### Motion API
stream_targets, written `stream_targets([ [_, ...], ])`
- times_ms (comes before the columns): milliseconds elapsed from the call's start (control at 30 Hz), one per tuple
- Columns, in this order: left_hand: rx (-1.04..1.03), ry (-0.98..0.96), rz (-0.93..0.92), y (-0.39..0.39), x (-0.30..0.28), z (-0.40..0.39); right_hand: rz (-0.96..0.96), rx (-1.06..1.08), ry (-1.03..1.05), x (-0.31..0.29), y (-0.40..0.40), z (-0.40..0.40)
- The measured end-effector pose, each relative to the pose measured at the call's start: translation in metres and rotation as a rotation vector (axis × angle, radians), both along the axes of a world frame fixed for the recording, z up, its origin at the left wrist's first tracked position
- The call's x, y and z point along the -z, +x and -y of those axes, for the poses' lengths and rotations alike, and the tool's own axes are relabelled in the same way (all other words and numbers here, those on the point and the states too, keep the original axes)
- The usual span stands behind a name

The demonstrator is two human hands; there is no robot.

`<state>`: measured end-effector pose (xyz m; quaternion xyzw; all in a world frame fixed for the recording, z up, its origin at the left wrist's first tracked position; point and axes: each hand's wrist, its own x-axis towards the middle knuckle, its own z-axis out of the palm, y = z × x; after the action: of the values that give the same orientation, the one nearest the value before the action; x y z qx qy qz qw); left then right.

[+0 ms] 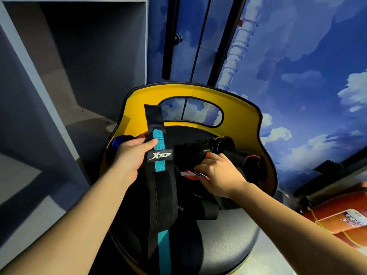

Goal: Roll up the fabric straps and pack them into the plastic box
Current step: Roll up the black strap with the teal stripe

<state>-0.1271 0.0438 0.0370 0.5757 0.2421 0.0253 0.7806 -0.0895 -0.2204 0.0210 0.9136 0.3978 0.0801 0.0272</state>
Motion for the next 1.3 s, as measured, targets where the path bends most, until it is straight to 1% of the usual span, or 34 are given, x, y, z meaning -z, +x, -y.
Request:
stream_targets([
  [33,-0.001,-0.002,-0.002,0.001,0.0,0.0,-0.004,-0.017,-0.023,0.0,0.001,-0.006],
  [133,0.0,-0.013,-0.001,0.002,0.002,0.0,-0.007,-0.051,-0.192,0.007,0.006,-0.017],
  [233,0.0,-0.021,0.009,0.002,0.002,0.001,0.06,0.001,-0.209,0.01,0.007,-0.02],
  [333,-0.003,-0.008,0.012,0.003,0.001,0.001,0.107,0.026,-0.006,0.007,0.007,-0.02],
  [533,0.016,-0.014,0.075,-0.002,-0.012,0.007,-0.085,0.29,0.387,-0.027,0.014,-0.011],
  [667,0.022,-0.066,0.118,-0.013,-0.032,0.016,-0.193,0.349,0.599,-0.065,0.014,-0.008],
  [733,0.024,-0.078,0.131,-0.02,-0.043,0.021,-0.217,0.402,0.655,-0.084,0.014,-0.007],
  [833,0.015,-0.075,0.135,-0.025,-0.06,0.024,-0.174,0.469,0.754,-0.106,0.018,-0.004],
  [900,-0.013,-0.08,0.13,-0.027,-0.071,0.023,-0.195,0.496,0.812,-0.117,0.02,-0.003],
  [1033,-0.023,-0.112,0.119,-0.031,-0.083,0.025,-0.374,0.612,0.962,-0.125,0.027,0.001],
  [1133,0.041,-0.166,0.115,-0.031,-0.085,0.031,-0.537,0.683,1.063,-0.125,0.032,0.004],
  [1200,0.116,-0.168,0.122,-0.029,-0.088,0.038,-0.584,0.695,1.07,-0.124,0.035,0.004],
  [1300,0.18,-0.11,0.153,-0.021,-0.094,0.05,-0.613,0.689,1.062,-0.123,0.036,0.003],
])
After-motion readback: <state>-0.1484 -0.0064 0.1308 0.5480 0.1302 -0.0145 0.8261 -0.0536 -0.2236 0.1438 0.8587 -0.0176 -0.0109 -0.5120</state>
